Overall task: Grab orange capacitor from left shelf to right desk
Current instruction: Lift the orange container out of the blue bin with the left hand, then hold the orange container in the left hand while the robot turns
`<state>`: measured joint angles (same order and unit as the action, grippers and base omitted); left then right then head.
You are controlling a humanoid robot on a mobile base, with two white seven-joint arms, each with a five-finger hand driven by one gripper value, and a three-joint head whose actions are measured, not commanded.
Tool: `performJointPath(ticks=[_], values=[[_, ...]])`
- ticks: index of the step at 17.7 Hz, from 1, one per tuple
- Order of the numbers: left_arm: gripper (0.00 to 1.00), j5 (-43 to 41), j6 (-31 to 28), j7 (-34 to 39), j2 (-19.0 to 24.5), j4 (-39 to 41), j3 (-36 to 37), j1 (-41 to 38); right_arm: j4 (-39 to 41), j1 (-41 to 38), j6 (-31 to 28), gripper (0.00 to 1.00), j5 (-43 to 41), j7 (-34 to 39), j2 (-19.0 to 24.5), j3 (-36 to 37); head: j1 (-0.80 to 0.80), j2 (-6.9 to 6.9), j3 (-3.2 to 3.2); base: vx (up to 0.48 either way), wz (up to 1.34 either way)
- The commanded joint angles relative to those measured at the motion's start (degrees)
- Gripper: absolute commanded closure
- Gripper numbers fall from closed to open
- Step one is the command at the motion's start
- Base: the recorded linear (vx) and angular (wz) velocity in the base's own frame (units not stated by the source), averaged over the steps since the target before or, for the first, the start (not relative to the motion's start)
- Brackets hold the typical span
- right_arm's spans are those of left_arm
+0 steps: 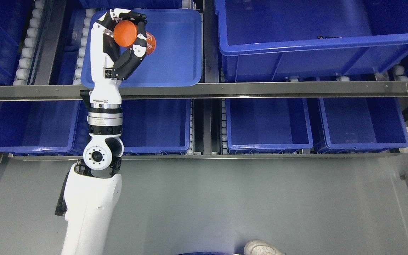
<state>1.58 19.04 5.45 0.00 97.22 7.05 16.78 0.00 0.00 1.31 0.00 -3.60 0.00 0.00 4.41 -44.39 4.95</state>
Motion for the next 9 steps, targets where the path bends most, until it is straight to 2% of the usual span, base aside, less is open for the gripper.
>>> performJointPath(ticks=[1,6,9], values=[[0.98,1.93,-0.5,0.08,1.0,1.39,-0.46,-1.48,1.0,-1.32,0.01,0.0,0.18,-0.1,-1.0,0.97,0.0,0.0,0.0,0.022,-0.19],[0.98,1.93,5.99,0.0,1.0,1.48,-1.25,-2.1,1.0,-1.32,0.01,0.0,0.18,-0.01,-1.0,1.05,0.0,0.0,0.0,0.063,-0.25],[0.98,2.02,7.76,0.0,1.0,1.48,-1.17,-2.1,1.0,-1.32,0.01,0.0,0.18,-0.01,-1.0,0.97,0.0,0.0,0.0,0.051,-0.12]])
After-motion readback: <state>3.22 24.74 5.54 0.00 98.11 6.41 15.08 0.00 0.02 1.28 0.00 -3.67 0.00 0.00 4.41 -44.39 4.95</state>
